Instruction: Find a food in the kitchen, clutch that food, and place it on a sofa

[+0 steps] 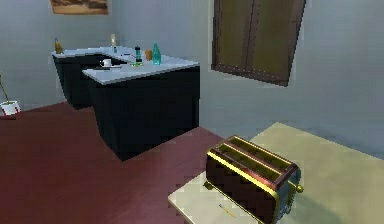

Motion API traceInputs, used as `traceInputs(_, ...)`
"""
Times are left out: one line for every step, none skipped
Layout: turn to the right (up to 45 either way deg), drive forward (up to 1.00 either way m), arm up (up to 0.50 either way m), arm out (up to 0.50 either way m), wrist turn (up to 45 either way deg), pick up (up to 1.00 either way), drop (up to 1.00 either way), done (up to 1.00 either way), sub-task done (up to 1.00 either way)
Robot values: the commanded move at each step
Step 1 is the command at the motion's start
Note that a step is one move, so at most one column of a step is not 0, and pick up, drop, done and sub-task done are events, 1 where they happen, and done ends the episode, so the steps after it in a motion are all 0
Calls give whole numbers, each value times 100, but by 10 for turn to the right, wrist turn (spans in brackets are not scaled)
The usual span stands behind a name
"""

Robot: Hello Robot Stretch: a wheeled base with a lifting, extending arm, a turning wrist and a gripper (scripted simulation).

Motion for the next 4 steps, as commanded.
traceInputs(0,0,18,0,0,0,0,0,0)
traceInputs(0,0,0,0,-450,0,0,0,0)
traceInputs(0,0,0,0,-450,0,0,0,0)
traceInputs(0,0,0,0,-420,0,0,0,0)
